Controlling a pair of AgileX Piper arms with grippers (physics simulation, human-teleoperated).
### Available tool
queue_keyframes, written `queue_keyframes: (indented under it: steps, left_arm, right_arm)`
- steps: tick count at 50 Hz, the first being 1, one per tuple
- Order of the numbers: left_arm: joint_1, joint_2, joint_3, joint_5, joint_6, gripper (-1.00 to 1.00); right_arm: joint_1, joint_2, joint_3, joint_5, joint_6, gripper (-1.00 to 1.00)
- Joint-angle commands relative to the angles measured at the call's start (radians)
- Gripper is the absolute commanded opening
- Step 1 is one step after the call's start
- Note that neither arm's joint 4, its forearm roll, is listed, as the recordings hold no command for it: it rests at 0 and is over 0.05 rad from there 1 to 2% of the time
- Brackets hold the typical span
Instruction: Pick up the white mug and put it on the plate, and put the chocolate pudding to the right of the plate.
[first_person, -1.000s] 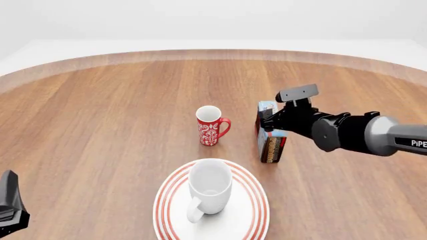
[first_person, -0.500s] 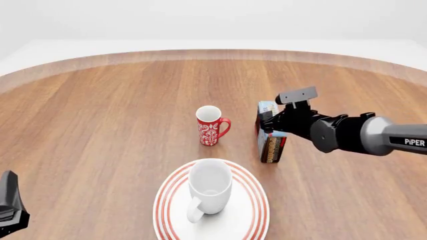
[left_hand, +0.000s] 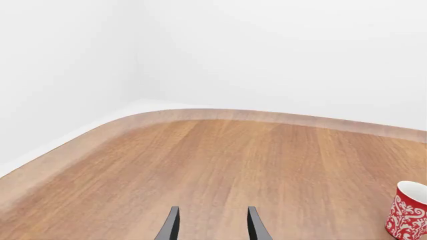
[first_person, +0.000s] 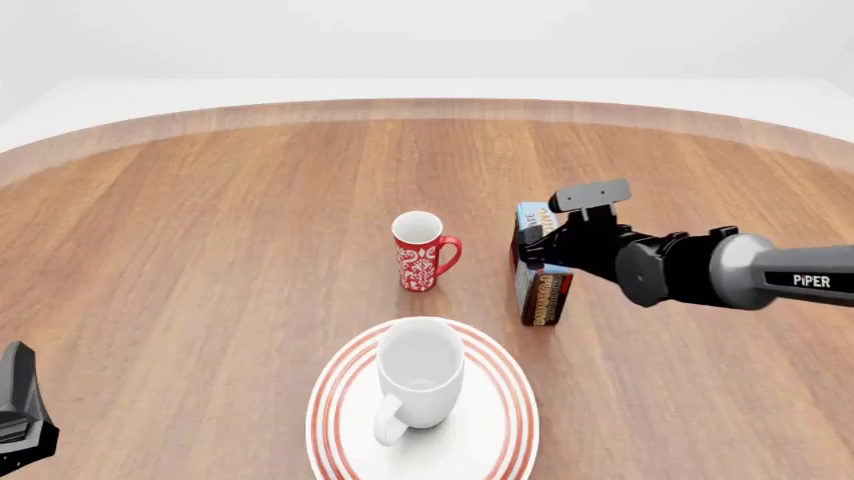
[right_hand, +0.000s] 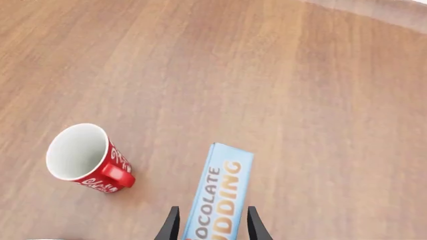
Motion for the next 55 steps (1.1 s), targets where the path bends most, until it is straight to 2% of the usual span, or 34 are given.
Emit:
queue_keyframes:
  steps: [1,27,55]
  left_arm:
    - [0.001,0.000,0.000,0.000,0.000,1.00]
    - [0.001,0.000,0.000,0.001,0.000,1.00]
    - [0.001,0.000,0.000,0.000,0.000,1.00]
  right_arm:
    - [0.001,0.018,-0.005,-0.002,0.000,1.00]
    - [0.000,0.044,-0.022,0.004,0.011,1.00]
    - [-0.002,0.058,-0.058,0.058,0.025,1.00]
